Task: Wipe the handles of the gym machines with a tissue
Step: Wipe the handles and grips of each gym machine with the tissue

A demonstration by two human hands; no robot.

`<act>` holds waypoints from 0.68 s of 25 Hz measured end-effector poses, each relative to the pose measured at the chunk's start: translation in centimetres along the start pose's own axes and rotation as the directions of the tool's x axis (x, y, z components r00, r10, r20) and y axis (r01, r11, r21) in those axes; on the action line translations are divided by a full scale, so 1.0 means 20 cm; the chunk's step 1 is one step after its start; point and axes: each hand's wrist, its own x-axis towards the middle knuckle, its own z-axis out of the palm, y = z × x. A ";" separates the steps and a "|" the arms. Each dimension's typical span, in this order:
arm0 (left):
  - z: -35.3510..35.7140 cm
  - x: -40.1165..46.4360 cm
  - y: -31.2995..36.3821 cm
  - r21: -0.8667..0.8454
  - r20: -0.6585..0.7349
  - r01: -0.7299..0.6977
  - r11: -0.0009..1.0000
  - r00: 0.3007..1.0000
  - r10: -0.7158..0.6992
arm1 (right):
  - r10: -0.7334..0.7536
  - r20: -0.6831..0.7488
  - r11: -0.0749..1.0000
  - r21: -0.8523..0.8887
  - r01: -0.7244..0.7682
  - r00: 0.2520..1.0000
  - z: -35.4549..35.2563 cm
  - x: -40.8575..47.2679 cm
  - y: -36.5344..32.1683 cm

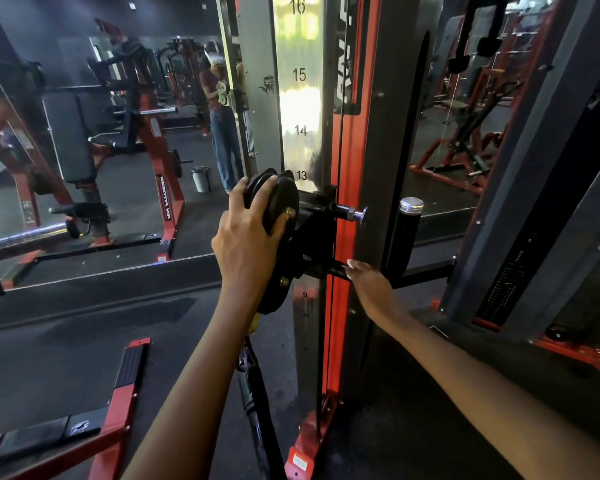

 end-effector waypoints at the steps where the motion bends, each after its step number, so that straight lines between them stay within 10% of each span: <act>1: 0.00 0.00 -0.01 -0.001 0.003 -0.001 1.000 1.000 0.001 | -0.075 -0.017 0.993 -0.089 0.074 0.997 0.02 -0.06 0.05; 6: 0.01 0.01 -0.03 0.002 0.005 -0.008 1.000 1.000 0.008 | -0.043 -0.134 0.972 0.225 0.073 0.990 0.04 0.11 -0.10; 12: 0.01 0.01 -0.02 0.012 0.001 0.001 1.000 1.000 -0.001 | -0.246 -0.103 0.966 -0.104 0.236 0.964 0.12 0.00 0.12; 17: 0.02 0.01 -0.03 0.004 0.003 -0.009 1.000 1.000 0.009 | -0.119 -0.009 0.992 0.044 0.119 0.993 0.04 0.17 -0.08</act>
